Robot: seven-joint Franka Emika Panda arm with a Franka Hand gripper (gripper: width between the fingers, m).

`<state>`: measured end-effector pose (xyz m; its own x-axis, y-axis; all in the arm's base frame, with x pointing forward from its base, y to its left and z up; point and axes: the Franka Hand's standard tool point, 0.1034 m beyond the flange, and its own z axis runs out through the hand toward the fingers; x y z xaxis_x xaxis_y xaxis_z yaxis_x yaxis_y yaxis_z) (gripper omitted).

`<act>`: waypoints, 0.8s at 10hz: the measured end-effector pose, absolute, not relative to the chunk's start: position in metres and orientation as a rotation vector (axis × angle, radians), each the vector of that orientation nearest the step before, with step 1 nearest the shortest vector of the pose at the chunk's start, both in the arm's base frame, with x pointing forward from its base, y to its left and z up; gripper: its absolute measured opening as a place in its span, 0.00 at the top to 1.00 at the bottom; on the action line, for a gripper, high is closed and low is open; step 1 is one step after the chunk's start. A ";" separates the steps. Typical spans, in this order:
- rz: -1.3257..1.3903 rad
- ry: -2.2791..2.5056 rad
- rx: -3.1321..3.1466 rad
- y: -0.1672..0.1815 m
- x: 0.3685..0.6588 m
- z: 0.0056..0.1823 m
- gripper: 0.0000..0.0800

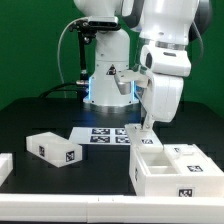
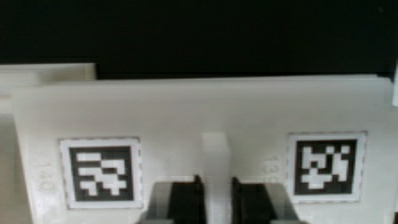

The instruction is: Assemble cabinet

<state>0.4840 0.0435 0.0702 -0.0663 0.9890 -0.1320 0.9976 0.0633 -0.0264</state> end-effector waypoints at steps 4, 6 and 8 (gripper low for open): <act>-0.168 2.226 2.081 0.037 0.503 0.072 0.92; -0.169 2.224 2.084 0.036 0.503 0.072 0.92; -0.165 2.223 2.078 0.039 0.510 0.071 0.92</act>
Offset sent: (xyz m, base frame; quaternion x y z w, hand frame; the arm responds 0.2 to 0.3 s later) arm 0.0000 0.0000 0.0000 0.0000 0.0000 0.0000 1.0000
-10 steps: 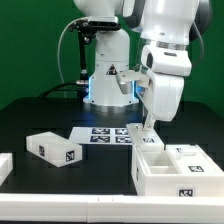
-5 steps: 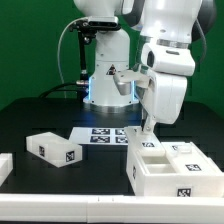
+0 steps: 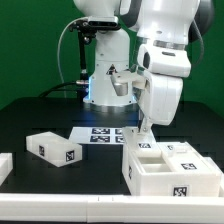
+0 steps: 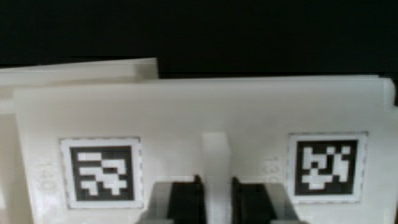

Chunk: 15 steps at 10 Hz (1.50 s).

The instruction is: Assemble cabinet

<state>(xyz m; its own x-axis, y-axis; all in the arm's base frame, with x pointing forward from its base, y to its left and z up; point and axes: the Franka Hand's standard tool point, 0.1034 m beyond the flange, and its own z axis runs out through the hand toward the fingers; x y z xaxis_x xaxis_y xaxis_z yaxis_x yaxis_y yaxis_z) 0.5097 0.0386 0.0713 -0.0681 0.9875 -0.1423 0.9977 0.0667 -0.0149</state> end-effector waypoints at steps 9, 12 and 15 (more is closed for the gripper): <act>-0.082 2.053 2.166 0.049 0.580 0.068 0.92; -0.080 2.055 2.162 0.048 0.582 0.069 0.92; -0.146 2.061 2.174 0.046 0.593 0.068 0.92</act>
Offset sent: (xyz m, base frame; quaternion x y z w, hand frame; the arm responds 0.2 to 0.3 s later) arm 0.0412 0.0283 0.0016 -0.0006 0.0108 0.0449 0.9989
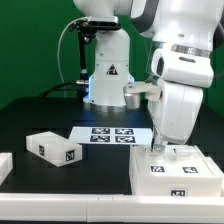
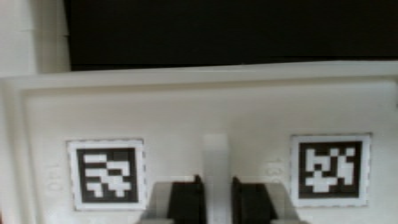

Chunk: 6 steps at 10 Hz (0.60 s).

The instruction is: Assemble cabinet

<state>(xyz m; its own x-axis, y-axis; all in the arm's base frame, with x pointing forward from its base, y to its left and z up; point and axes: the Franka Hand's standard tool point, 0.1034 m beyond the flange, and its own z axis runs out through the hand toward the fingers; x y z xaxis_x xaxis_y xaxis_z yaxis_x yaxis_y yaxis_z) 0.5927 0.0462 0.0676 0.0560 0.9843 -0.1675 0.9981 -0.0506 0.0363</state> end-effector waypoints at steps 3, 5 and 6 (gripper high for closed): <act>-0.176 2.057 2.190 0.044 0.592 0.068 0.92; -0.176 2.055 2.192 0.043 0.592 0.068 0.78; -0.172 2.052 2.188 0.044 0.594 0.070 0.78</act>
Offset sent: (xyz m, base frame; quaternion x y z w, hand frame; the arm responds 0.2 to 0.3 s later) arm 0.0000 0.0000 0.0000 0.0000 0.0000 0.0000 1.0000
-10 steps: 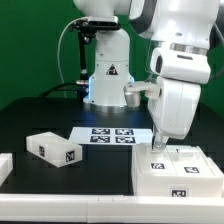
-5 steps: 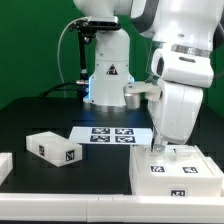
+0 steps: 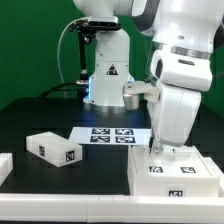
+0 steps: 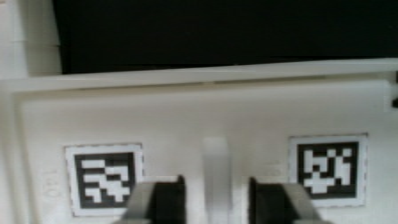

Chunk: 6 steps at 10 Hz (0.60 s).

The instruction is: Assemble cabinet

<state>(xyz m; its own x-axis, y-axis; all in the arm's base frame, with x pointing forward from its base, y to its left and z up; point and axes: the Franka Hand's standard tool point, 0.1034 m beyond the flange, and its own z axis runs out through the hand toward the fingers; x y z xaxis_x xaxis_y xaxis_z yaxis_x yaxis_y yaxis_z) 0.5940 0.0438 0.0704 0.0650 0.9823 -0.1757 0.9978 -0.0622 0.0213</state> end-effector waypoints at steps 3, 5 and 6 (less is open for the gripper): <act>-0.069 1.965 2.233 0.046 0.590 0.109 0.31; -0.082 1.965 2.237 0.044 0.589 0.104 0.14; -0.082 1.964 2.238 0.044 0.589 0.104 0.03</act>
Offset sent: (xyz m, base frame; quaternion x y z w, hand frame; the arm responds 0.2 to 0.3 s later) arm 0.0000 0.0000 0.0000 0.0000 0.0000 0.0000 1.0000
